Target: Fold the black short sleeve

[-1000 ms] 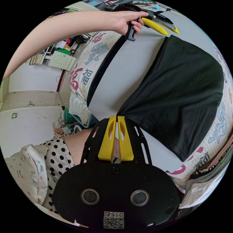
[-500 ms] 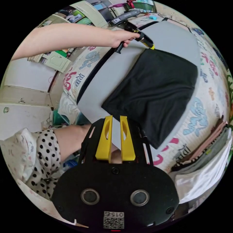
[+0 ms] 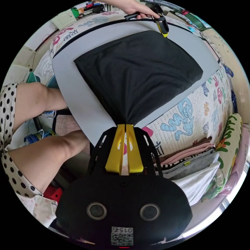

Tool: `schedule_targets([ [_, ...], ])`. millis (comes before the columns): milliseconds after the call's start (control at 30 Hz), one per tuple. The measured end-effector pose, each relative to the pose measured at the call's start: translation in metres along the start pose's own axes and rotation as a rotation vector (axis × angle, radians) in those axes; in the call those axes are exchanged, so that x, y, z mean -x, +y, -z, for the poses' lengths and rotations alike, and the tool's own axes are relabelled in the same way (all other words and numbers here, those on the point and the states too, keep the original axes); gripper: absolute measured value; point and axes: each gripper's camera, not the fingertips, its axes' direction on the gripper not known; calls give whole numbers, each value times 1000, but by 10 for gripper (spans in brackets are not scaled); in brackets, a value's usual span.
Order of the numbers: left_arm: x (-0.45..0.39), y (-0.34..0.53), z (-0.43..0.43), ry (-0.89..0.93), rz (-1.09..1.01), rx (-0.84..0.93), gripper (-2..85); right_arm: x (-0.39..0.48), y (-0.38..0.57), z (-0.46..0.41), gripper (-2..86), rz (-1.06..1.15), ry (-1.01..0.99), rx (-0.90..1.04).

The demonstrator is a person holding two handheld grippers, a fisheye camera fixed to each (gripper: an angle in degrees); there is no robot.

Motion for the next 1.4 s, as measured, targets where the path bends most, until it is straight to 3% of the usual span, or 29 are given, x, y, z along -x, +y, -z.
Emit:
schedule_targets([
  [200,-34,-25,-3,-63,6,9,-5,-2,-4,-8,5,45,14,-1],
  [367,-55,-36,8,-29,64,-16,23,-31,-25,15,52,-68,-71,-38],
  [533,-82,17,60,17,182,-71,80,-55,-47,34,71,-143,-124,-87],
  [833,-187,140,36,292,328,268,88,-70,-93,21,62,-131,-212,15],
  [1100,-219,130,39,217,337,306,18,-69,-129,28,48,-120,-228,94],
  [1300,-227,122,58,220,332,336,50,-70,-148,49,47,-139,-245,130],
  [1400,-211,109,97,195,330,247,74,-92,-159,93,53,-201,-232,39],
])
